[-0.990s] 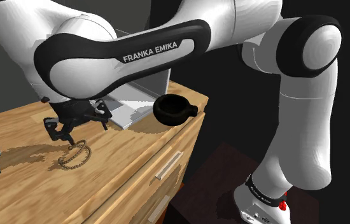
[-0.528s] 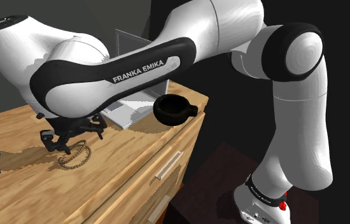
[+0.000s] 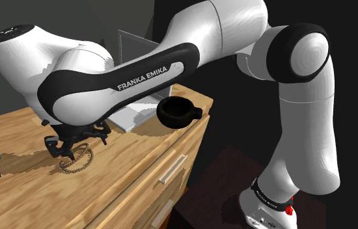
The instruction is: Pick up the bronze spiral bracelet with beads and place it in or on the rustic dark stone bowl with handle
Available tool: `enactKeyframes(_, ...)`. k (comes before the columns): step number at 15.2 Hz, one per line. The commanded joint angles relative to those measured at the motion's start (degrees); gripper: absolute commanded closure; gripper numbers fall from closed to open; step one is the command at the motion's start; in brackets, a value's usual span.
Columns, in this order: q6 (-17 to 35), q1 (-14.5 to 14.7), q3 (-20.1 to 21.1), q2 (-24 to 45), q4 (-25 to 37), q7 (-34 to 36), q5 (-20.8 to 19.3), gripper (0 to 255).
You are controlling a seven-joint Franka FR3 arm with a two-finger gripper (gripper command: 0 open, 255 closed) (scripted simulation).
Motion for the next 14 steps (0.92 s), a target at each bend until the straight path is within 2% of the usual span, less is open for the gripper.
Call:
enactKeyframes(1,0.0,0.0,0.0,0.0,0.0,0.0,0.0,0)
enactKeyframes(2,0.0,0.0,0.0,0.0,0.0,0.0,0.0,255)
enactKeyframes(11,0.01,0.0,0.0,0.0,-0.01,0.0,0.0,255)
enactKeyframes(14,-1.82,0.02,0.25,-0.71,1.29,-0.56,0.49,255)
